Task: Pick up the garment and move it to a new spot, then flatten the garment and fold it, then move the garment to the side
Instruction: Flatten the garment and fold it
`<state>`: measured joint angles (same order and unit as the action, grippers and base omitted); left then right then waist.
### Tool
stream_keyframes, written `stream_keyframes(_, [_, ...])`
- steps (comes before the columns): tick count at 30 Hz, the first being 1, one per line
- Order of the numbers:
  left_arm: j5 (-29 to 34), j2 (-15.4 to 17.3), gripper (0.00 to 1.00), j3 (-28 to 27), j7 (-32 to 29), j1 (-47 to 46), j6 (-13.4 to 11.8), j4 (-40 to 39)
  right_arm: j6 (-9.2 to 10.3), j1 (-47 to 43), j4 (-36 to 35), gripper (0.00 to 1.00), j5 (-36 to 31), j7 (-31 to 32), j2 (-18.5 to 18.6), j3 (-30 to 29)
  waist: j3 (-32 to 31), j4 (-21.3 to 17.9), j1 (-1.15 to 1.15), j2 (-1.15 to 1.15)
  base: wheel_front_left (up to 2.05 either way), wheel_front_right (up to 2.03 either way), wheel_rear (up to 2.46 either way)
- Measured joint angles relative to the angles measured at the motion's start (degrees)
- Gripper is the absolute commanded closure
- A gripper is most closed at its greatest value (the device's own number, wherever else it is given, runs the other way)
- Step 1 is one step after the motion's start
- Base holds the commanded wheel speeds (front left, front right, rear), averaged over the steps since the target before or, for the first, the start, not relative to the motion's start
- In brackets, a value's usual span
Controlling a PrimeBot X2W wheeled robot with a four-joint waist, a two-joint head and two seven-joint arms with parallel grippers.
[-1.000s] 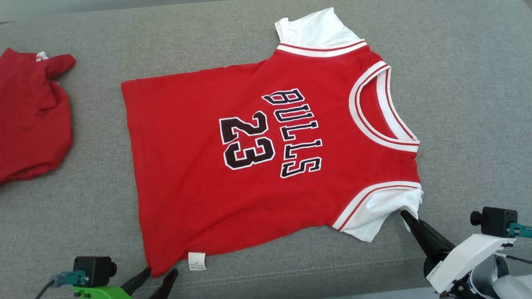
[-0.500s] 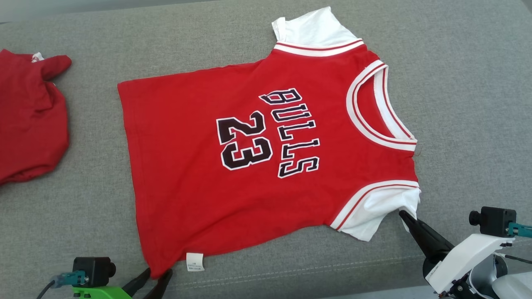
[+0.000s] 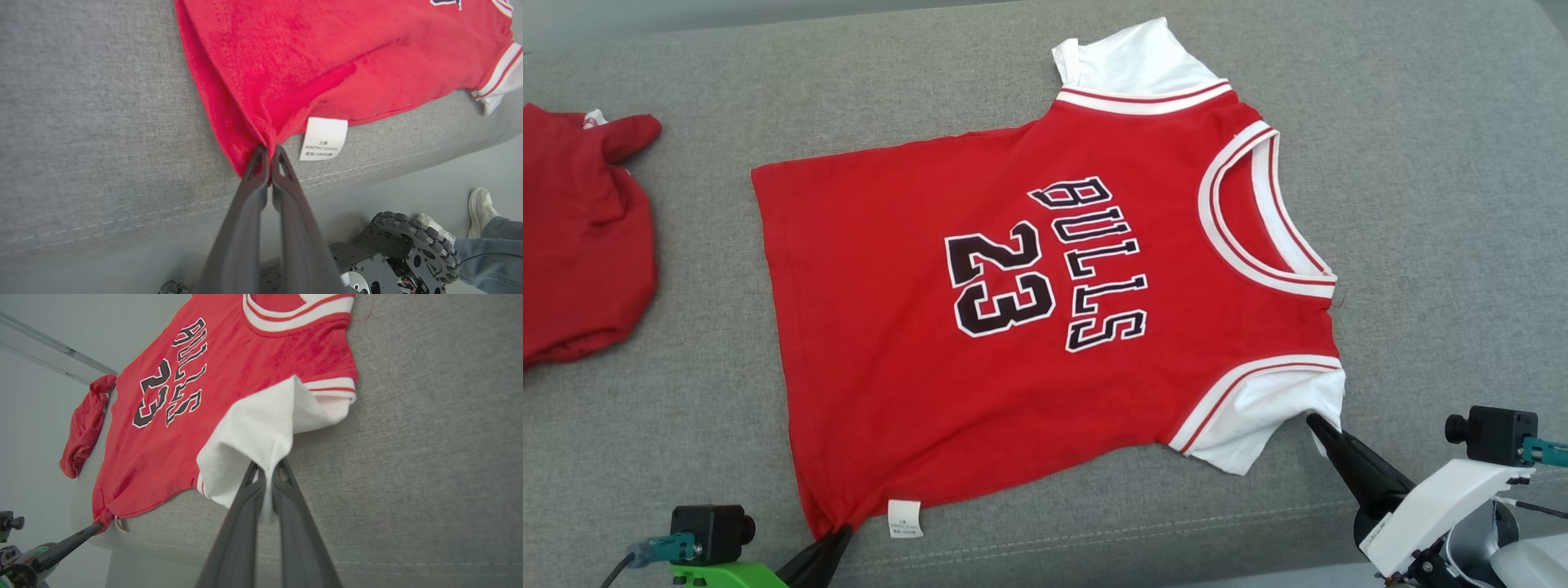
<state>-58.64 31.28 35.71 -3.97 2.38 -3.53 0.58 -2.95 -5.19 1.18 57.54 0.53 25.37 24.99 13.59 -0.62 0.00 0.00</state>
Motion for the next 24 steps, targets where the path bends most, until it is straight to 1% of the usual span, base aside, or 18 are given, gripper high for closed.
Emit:
stream_keyframes(5, [-0.19, 0.21, 1.0, -0.12, -0.03, 0.01, 0.1, -1.21, 0.0, -0.73, -1.05, 1.0, 1.53, 0.0, 0.07, -0.55, -0.31, -0.01, 0.0, 0.0, 0.0, 0.0, 0.0])
stream_keyframes(8, [-0.54, 0.55, 1.0, -0.44, -0.03, 0.01, 0.57, -2.15, 0.0, -1.35, -1.67, 1.0, 1.78, 0.0, 0.31, -1.03, -0.44, -0.02, 0.0, 0.0, 0.0, 0.0, 0.0])
stream_keyframes(10, [-1.13, 1.01, 1.0, -1.13, -0.03, 0.01, 1.09, -4.37, -0.02, -1.94, -3.09, 1.0, 2.52, -0.02, 1.04, -1.97, -0.64, -0.04, 0.0, 0.0, 0.0, 0.0, 0.0])
stream_keyframes(12, [-1.21, 1.7, 1.0, -1.63, -0.08, 0.01, 1.53, -6.05, -0.02, -2.41, -4.07, 1.0, 2.79, -0.05, 1.74, -2.86, -0.77, -0.07, 0.0, 0.0, 0.0, 0.0, 0.0])
stream_keyframes(19, [-3.07, 4.78, 1.0, -4.42, -0.59, 0.04, 1.82, -11.14, -0.01, -3.92, -6.79, 1.0, 5.48, 0.11, 4.16, -5.36, -1.21, -0.29, 0.0, 0.0, 0.0, 0.0, 0.0])
stream_keyframes(21, [-4.71, 5.35, 1.0, -5.04, -0.71, 0.09, 2.02, -12.67, -0.01, -5.09, -7.35, 1.0, 6.64, 0.96, 4.68, -5.6, -1.29, -0.29, 0.0, 0.0, 0.0, 0.0, 0.0])
stream_keyframes(24, [-5.53, 6.5, 1.0, -5.76, -1.59, 0.32, 2.08, -14.49, 0.01, -7.43, -8.39, 1.0, 7.84, 2.52, 5.69, -5.34, -1.23, -0.11, 0.0, 0.0, 0.0, 0.0, 0.0])
